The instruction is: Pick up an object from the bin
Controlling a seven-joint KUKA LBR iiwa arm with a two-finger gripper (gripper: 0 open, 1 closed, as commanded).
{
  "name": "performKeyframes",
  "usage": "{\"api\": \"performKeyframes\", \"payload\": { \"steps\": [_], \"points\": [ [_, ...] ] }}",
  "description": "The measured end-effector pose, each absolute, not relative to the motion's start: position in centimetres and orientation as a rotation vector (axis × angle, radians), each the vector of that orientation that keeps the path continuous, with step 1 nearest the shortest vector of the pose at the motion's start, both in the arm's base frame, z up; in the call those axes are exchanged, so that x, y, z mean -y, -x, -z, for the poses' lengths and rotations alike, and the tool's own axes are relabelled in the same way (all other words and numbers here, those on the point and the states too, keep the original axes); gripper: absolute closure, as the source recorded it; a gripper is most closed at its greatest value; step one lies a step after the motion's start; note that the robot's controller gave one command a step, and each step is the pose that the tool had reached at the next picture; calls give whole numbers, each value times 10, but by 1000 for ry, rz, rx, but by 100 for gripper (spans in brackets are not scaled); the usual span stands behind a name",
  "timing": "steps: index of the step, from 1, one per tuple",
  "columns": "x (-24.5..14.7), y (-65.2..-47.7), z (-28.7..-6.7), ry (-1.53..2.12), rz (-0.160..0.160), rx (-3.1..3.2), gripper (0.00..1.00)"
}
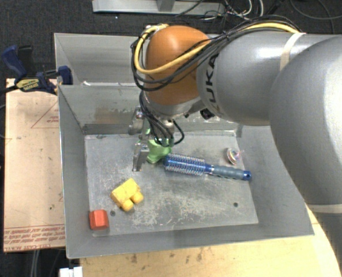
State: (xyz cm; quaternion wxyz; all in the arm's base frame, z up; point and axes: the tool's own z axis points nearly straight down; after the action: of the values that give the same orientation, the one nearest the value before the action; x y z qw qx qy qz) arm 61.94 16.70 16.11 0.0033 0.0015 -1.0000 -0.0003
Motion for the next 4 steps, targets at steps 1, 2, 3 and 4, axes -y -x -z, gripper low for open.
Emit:
{"api": "performKeyframes", "payload": {
  "steps": [1, 2, 3, 4],
  "points": [
    [-100, -613, -88, 210, 10, 3154, 0],
    [-30, -639, -82, -18, 0, 3148, 0],
    [12, -632, -80, -74, 4, 3150, 0],
    [10, -633, -81, -76, 5, 3151, 100]
  ]
}}
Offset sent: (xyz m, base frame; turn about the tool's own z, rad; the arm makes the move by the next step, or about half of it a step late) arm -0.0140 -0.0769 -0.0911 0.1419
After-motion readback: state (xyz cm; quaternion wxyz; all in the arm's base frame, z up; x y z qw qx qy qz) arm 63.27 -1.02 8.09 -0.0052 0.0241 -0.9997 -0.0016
